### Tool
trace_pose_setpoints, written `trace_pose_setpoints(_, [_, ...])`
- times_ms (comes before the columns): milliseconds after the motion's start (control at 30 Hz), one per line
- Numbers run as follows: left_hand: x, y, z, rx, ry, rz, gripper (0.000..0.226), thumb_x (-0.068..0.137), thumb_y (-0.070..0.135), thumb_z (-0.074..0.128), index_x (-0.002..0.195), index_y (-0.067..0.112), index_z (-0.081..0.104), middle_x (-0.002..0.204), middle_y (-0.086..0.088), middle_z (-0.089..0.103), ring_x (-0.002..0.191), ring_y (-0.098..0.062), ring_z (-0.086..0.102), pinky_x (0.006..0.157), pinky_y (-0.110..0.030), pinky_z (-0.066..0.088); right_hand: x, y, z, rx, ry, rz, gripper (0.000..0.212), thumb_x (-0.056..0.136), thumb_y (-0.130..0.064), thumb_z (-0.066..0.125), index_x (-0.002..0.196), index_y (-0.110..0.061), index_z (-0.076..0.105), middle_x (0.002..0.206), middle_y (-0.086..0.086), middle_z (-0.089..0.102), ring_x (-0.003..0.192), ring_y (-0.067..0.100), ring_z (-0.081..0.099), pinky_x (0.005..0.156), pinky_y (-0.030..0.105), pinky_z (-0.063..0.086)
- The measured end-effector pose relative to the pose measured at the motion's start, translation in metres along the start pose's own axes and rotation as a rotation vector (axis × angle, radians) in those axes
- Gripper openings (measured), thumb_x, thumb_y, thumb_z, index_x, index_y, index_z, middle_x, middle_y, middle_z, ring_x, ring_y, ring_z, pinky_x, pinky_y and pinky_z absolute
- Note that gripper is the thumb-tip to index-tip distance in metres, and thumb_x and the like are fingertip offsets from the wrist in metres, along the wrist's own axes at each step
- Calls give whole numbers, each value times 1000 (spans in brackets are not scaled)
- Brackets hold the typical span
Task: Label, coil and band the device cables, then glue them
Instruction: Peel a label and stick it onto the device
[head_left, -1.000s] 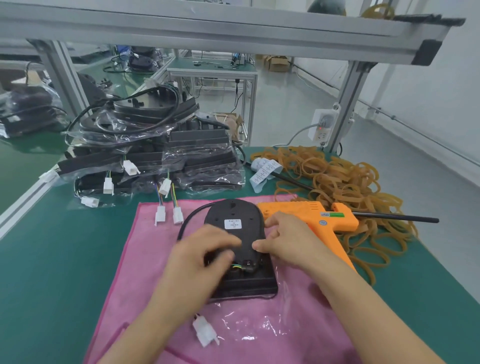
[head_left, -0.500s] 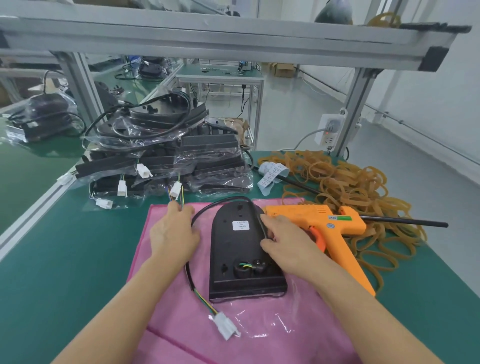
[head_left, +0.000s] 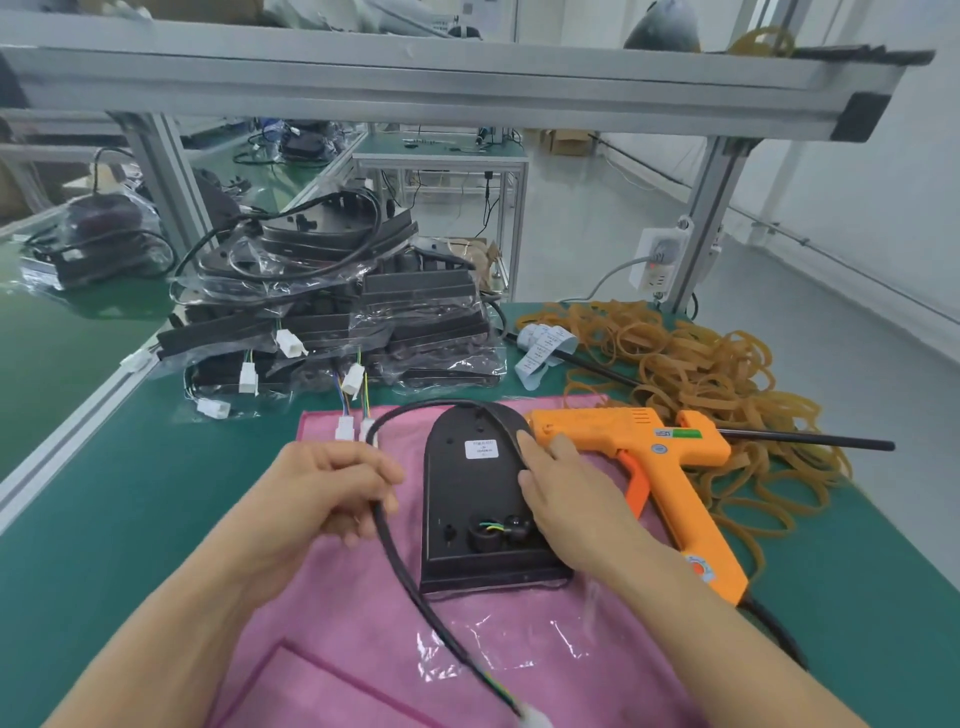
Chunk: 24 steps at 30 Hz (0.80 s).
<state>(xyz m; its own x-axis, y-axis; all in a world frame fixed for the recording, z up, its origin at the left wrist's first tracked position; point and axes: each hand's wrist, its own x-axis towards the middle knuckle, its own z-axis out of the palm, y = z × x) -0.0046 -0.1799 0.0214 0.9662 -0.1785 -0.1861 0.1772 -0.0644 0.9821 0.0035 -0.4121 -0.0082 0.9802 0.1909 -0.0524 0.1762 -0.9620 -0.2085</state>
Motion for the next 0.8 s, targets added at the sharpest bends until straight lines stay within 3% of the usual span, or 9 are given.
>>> trace_pose_setpoints(67, [-21, 3, 7, -79, -211, -44, 32, 54, -2, 65, 84, 0, 75, 79, -23, 71, 54, -18, 64, 47, -21, 52, 0, 0, 1, 81, 24, 40, 47, 105, -24, 29, 150, -15, 22, 136, 10, 34, 106, 32, 52, 78, 36, 42])
trace_pose_setpoints(133, [-31, -7, 20, 157, -233, -38, 32, 64, -6, 72, 93, 6, 74, 79, -12, 74, 65, -17, 68, 60, -21, 53, 1, 0, 3, 122, 39, 30, 47, 105, -28, 28, 150, -16, 24, 131, 9, 37, 105, 32, 53, 83, 37, 44])
trace_pose_setpoints(233, [-34, -14, 42, 1172, -16, 484, 12, 83, 18, 69, 85, 28, 74, 70, 10, 67, 68, -9, 63, 59, -20, 49, 1, 3, 2, 159, 31, 7, 48, 105, -31, 27, 151, -17, 24, 133, 9, 37, 110, 32, 52, 86, 37, 43])
trace_pose_setpoints(300, [-35, -12, 50, 1341, 19, 816, 14, 73, 32, 63, 64, 28, 73, 62, 10, 57, 58, -12, 58, 47, -21, 42, 3, 4, 1, 147, 41, -7, 48, 105, -31, 28, 150, -16, 24, 134, 10, 37, 111, 33, 52, 87, 39, 43])
trace_pose_setpoints(367, [-33, -14, 56, 1267, -24, 921, 28, 76, 35, 51, 64, 25, 73, 66, 7, 54, 62, -13, 52, 53, -26, 39, 5, 4, 1, 119, 48, -13, 47, 105, -31, 28, 150, -16, 24, 136, 11, 36, 112, 34, 52, 88, 39, 43])
trace_pose_setpoints(567, [-23, -24, 64, 1100, -68, 875, 31, 82, 32, 50, 69, 18, 75, 72, 4, 56, 64, -15, 53, 53, -25, 46, -1, 8, -24, 181, -3, -71, 49, 102, -38, 38, 146, -18, 36, 130, 7, 46, 119, 27, 49, 98, 37, 39])
trace_pose_setpoints(633, [-19, -28, 65, 1106, -39, 918, 26, 81, 31, 55, 67, 19, 74, 70, 5, 55, 65, -13, 48, 51, -25, 45, -16, 9, -39, 216, 91, -160, 40, 97, -47, 41, 122, -22, 61, 112, 0, 57, 106, 19, 53, 93, 37, 40])
trace_pose_setpoints(700, [-18, -31, 64, 1058, -28, 928, 22, 80, 31, 58, 71, 19, 74, 72, 6, 55, 69, -10, 44, 55, -26, 44, -40, 5, -45, 269, 59, -255, 45, 86, -62, 41, 96, -26, 67, 94, -7, 62, 91, 9, 56, 82, 34, 44])
trace_pose_setpoints(800, [-15, -33, 60, 946, -47, 893, 16, 77, 30, 65, 82, 18, 73, 76, 9, 59, 74, -8, 48, 62, -20, 42, -67, 4, -32, 138, -63, -375, 35, 89, -57, 46, 116, -37, 58, 108, -11, 63, 98, 9, 55, 78, 28, 39])
